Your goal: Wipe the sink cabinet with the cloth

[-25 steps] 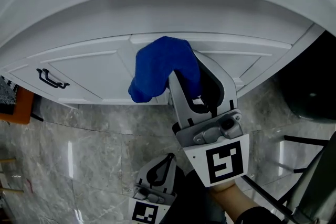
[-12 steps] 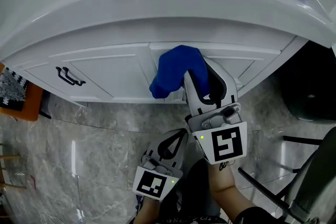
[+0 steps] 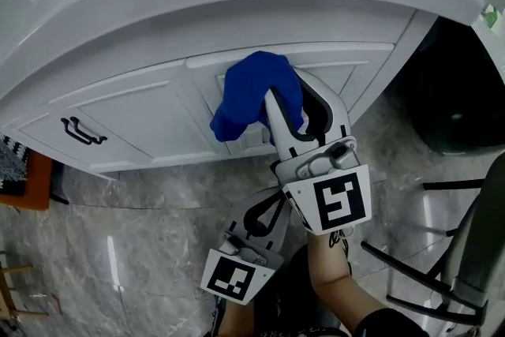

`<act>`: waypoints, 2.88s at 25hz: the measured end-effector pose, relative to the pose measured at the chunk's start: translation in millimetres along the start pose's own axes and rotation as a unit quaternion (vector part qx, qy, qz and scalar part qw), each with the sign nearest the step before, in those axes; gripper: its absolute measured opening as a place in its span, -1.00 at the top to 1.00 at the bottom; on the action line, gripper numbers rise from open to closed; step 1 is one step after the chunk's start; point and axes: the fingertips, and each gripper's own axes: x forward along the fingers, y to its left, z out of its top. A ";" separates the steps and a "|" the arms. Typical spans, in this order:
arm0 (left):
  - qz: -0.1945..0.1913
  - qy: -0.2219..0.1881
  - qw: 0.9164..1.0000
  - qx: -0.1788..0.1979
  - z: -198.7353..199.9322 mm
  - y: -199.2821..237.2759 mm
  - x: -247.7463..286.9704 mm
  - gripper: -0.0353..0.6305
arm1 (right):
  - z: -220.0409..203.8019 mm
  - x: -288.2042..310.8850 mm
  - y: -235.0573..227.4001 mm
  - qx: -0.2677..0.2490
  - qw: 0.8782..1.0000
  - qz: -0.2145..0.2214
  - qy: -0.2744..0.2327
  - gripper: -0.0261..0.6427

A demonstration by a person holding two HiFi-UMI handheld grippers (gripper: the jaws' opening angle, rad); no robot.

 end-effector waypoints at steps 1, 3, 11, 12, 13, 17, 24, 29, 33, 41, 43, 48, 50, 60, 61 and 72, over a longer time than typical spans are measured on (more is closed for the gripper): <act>-0.004 -0.004 1.000 0.000 -1.0 -2.6 0.7 0.88 | -0.2 -1.5 -2.5 -0.004 1.000 -0.001 -0.003 0.58; -0.006 -0.014 1.000 -0.005 -1.8 -6.6 1.9 0.88 | -1.3 -4.5 -6.9 -0.013 1.000 0.000 -0.006 0.58; 0.019 -0.038 0.999 0.004 11.9 0.2 -3.8 0.88 | -4.0 -12.0 -19.3 0.004 1.000 0.000 -0.017 0.58; 0.016 -0.040 0.999 0.002 13.7 0.9 -3.0 0.88 | -4.6 -13.0 -21.1 0.010 1.000 -0.001 -0.019 0.58; 0.011 -0.042 0.999 0.004 17.2 1.5 -1.4 0.88 | -5.0 -13.9 -23.0 0.015 1.000 -0.001 -0.020 0.58; 0.017 -0.068 0.997 0.036 45.1 14.7 -0.9 0.88 | -5.3 -16.0 -25.0 0.011 1.000 0.002 -0.022 0.58; -0.007 0.045 0.995 0.091 -11.0 17.6 18.3 0.88 | -5.7 -18.5 -29.1 0.006 1.000 0.000 -0.027 0.58; -0.014 0.036 0.998 0.041 -21.7 15.8 18.0 0.88 | -7.1 -18.0 -30.7 -0.011 1.000 -0.004 -0.023 0.58; -0.017 -0.017 0.999 -0.026 -10.5 27.2 2.8 0.88 | -7.7 -22.1 -41.1 0.007 0.999 -0.024 -0.025 0.58; -0.001 -0.022 0.999 -0.027 -10.2 37.7 -7.6 0.88 | -10.2 -37.2 -65.3 -0.005 0.997 -0.075 -0.009 0.58; -0.015 -0.025 0.999 -0.033 -10.3 33.9 -5.9 0.88 | -11.5 -39.2 -69.0 0.009 0.997 -0.079 -0.012 0.58; -0.011 -0.020 0.999 -0.028 -13.5 36.7 -6.0 0.88 | -11.3 -41.8 -74.9 0.012 0.996 -0.086 -0.016 0.58; -0.015 -0.018 1.000 -0.021 -15.6 37.6 -7.3 0.88 | -11.2 -43.5 -77.2 0.015 0.996 -0.090 -0.017 0.58; -0.017 -0.009 0.999 -0.033 -22.4 41.7 -5.5 0.88 | -11.5 -51.7 -90.2 0.031 0.993 -0.108 -0.027 0.58; -0.019 -0.011 0.999 -0.036 -22.3 42.1 -5.5 0.88 | -11.8 -52.5 -91.2 0.031 0.993 -0.110 -0.028 0.58; -0.024 -0.014 0.999 -0.045 -23.7 43.5 -7.2 0.88 | -3.1 -65.1 -107.1 0.028 0.985 -0.159 -0.053 0.58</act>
